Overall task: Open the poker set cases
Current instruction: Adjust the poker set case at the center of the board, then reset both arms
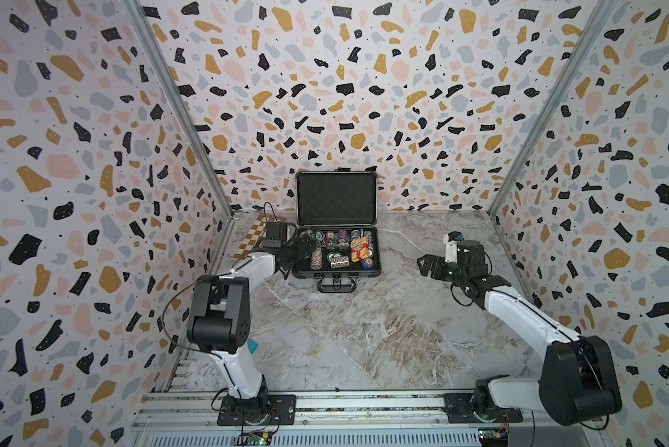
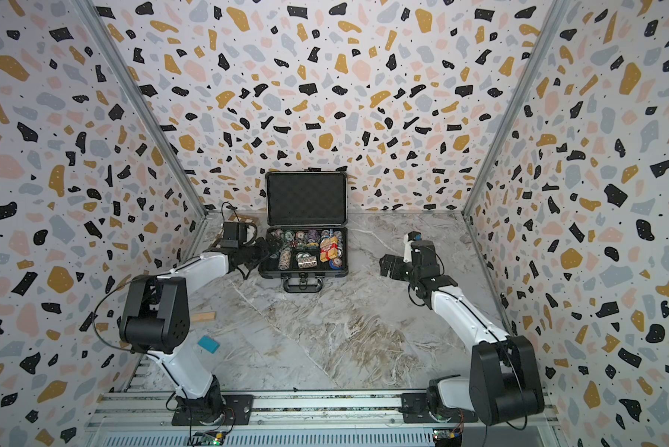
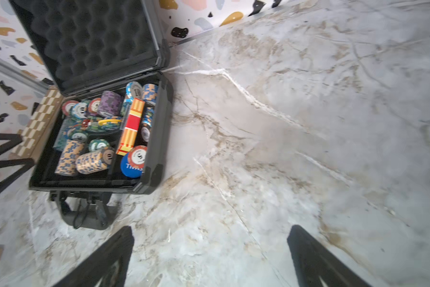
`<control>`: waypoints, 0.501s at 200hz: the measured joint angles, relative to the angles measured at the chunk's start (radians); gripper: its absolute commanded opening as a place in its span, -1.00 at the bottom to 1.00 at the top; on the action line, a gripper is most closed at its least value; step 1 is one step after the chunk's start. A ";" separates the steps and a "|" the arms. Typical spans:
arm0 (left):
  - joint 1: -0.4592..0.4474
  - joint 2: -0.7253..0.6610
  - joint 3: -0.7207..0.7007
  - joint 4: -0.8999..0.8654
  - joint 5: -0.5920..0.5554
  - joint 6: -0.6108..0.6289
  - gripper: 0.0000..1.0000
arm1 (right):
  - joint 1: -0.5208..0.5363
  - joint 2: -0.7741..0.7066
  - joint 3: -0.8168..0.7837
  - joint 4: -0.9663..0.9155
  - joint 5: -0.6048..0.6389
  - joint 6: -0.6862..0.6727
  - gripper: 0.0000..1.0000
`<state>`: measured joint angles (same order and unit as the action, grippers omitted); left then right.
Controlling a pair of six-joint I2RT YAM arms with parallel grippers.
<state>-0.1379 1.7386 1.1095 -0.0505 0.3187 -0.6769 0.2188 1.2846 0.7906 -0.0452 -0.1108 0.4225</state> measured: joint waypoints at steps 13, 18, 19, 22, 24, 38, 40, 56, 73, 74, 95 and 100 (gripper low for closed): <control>-0.040 -0.053 -0.063 0.032 0.021 -0.024 0.98 | -0.002 -0.045 -0.053 0.001 0.079 0.000 0.99; -0.057 -0.074 -0.093 0.047 0.031 -0.035 0.98 | -0.004 -0.064 -0.074 0.005 0.109 -0.002 0.99; -0.060 -0.076 -0.097 0.049 0.032 -0.036 0.98 | -0.004 -0.069 -0.081 0.007 0.115 -0.002 0.99; -0.069 -0.089 -0.116 0.057 0.038 -0.044 0.98 | -0.005 -0.080 -0.093 0.011 0.135 -0.005 0.99; -0.073 -0.095 -0.127 0.061 0.040 -0.045 0.98 | -0.005 -0.087 -0.103 0.015 0.146 -0.005 0.99; -0.086 -0.134 -0.193 0.084 0.042 -0.072 0.98 | -0.009 -0.143 -0.164 0.039 0.237 -0.018 0.99; -0.086 -0.137 -0.202 0.089 0.041 -0.074 0.98 | -0.010 -0.151 -0.172 0.045 0.247 -0.019 0.99; -0.084 -0.172 -0.269 0.114 0.025 -0.095 0.98 | -0.010 -0.211 -0.240 0.096 0.352 -0.037 0.98; -0.088 -0.201 -0.334 0.155 -0.013 -0.103 0.98 | -0.012 -0.254 -0.314 0.178 0.449 -0.063 0.95; -0.089 -0.202 -0.336 0.157 -0.014 -0.103 0.98 | -0.012 -0.256 -0.317 0.182 0.453 -0.064 0.95; -0.129 -0.233 -0.423 0.238 -0.053 -0.103 0.98 | -0.012 -0.270 -0.399 0.280 0.540 -0.107 0.94; -0.139 -0.240 -0.444 0.261 -0.061 -0.102 0.98 | -0.012 -0.268 -0.411 0.293 0.558 -0.119 0.94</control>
<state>-0.2771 1.4986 0.6659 0.2104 0.2573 -0.7788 0.2066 1.0168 0.3794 0.2478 0.4477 0.3038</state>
